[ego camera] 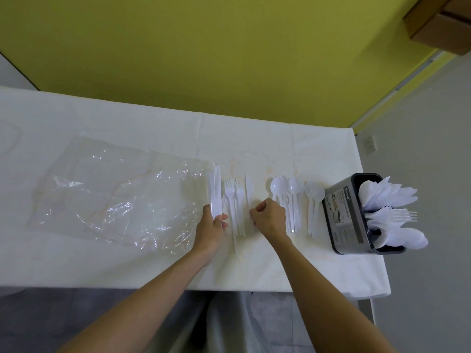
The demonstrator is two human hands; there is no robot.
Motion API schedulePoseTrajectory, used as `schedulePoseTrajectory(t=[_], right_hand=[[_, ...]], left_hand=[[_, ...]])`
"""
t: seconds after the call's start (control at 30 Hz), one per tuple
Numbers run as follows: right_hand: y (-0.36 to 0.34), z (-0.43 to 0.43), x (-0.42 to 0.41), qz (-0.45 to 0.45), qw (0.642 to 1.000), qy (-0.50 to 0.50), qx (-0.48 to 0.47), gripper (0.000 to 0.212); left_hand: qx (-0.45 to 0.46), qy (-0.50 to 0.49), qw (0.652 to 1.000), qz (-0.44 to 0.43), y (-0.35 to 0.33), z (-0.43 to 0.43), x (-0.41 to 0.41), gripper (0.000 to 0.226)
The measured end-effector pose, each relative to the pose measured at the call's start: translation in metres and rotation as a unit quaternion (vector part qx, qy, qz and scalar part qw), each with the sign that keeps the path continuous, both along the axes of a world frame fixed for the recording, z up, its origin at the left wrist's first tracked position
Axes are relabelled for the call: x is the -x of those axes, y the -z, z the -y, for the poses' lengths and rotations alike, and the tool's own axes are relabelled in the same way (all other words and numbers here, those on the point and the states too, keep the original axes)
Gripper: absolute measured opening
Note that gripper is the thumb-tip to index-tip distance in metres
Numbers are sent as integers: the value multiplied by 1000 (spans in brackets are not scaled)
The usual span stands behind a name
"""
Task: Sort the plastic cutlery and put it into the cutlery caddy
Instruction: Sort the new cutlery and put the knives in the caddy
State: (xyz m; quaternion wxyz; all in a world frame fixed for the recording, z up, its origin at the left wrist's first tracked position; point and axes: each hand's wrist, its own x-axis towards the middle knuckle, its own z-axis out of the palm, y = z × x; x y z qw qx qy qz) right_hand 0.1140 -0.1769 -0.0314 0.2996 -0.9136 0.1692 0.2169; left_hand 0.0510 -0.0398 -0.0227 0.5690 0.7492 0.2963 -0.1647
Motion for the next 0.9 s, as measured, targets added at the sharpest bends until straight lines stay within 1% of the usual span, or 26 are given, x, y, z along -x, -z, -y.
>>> schedulePoseTrajectory(t=[0.07, 0.1, 0.2, 0.3, 0.33, 0.37, 0.43, 0.47, 0.53, 0.6, 0.73, 0.8, 0.9], right_hand=[[-1, -3, 0, 3, 1000, 3, -12, 8], [-1, -5, 0, 4, 1000, 3, -17, 10], [-2, -10, -4, 4, 1000, -20, -13, 19], [-3, -9, -8, -5, 1000, -20, -1, 39], [-5, -9, -9, -6, 1000, -13, -3, 39], [-5, -10, -10, -3, 1000, -9, -7, 35], [-6, -14, -9, 9, 1000, -16, -22, 17], [-7, -18, -7, 14, 999, -24, -39, 16], [-6, -26, -3, 15, 996, -35, -75, 29], [-5, -31, 0, 14, 995, -49, -80, 38], [2, -19, -2, 1, 999, -26, -48, 31], [2, -12, -6, 12, 999, -17, -30, 27], [-1, -16, -7, 32, 999, -25, -32, 26]], left_hand=[[8, -8, 1000, -1, 0, 0, 0, 21], [10, -13, 1000, -3, 1, 0, 0, 22], [3, -17, 1000, -9, 1, -1, -1, 20], [-3, -17, 1000, -7, 0, -3, -1, 19], [-3, -17, 1000, -4, 0, -3, -1, 19], [-3, -19, 1000, -2, 0, -3, -1, 18], [-1, -28, 1000, 1, 2, -3, -1, 18], [0, -33, 999, 3, 3, -3, -1, 18], [-3, -40, 999, 1, 5, -4, -2, 19], [-7, -42, 999, -1, 6, -5, -3, 21], [-15, -45, 999, -3, 8, -9, -4, 23], [-22, -39, 999, -6, 8, -12, -4, 19], [-34, -38, 999, -9, 9, -15, -5, 17]])
